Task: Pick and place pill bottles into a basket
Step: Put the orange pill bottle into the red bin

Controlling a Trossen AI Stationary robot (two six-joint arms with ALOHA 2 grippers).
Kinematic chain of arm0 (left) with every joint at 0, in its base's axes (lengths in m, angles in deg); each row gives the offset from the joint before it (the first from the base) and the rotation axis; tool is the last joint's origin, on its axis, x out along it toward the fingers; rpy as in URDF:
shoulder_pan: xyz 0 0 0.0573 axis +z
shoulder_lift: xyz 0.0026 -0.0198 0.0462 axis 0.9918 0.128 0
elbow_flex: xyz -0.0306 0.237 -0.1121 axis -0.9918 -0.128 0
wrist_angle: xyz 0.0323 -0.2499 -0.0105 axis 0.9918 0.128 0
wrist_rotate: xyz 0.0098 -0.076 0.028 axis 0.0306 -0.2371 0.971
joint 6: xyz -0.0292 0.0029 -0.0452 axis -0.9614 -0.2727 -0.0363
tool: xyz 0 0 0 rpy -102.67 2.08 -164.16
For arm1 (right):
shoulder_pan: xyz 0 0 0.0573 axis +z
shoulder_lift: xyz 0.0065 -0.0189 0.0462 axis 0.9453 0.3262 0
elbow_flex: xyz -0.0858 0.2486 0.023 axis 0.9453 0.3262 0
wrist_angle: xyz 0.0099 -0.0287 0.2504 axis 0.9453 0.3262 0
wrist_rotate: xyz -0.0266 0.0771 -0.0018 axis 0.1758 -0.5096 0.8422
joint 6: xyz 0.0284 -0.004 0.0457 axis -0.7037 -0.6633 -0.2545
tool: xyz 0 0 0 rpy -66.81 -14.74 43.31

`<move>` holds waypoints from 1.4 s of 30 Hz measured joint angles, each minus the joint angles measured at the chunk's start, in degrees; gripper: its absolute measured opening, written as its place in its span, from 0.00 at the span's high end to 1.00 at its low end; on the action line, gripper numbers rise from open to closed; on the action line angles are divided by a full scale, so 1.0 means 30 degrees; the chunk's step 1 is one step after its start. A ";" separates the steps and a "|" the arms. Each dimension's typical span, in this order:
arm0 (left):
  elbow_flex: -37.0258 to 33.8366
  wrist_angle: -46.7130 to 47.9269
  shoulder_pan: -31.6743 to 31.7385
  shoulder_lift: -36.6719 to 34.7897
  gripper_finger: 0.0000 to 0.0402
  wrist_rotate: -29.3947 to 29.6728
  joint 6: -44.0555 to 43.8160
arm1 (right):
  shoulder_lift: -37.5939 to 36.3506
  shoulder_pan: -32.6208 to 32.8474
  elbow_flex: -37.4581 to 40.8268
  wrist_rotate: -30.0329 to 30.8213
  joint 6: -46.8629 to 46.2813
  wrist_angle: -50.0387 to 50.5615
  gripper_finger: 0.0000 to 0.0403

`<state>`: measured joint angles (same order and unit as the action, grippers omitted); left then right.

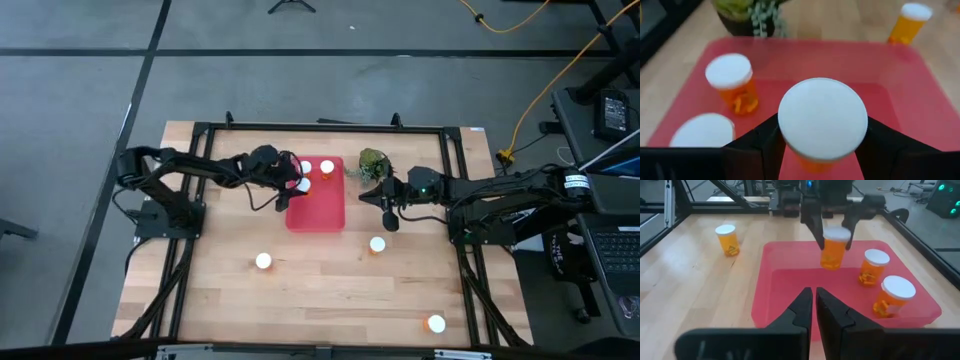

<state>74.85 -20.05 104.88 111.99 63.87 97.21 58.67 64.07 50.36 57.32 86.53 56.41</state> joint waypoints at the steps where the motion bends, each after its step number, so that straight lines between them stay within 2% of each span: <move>1: 0.0007 -0.0216 0.0000 0.0295 0.51 0.0164 0.0005 | 0.0000 0.0000 0.0000 0.0000 0.0103 0.0000 0.93; 5: 0.0000 -0.0387 0.0000 0.1010 0.51 0.1113 0.0338 | 0.0000 0.0003 0.0000 0.0000 0.0174 0.0029 0.93; 18: 0.0021 -0.1212 -0.0044 0.2389 0.51 0.0930 0.0417 | 0.0000 0.0000 0.0000 0.0007 0.0236 0.0066 0.93; 42: 0.0022 -0.1165 -0.0073 0.2440 0.49 0.1321 0.0141 | 0.0000 0.0007 0.0000 0.0007 0.0301 0.0073 0.93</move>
<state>74.91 -23.55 104.66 119.31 67.84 97.63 58.67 64.09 50.36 57.34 87.43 56.63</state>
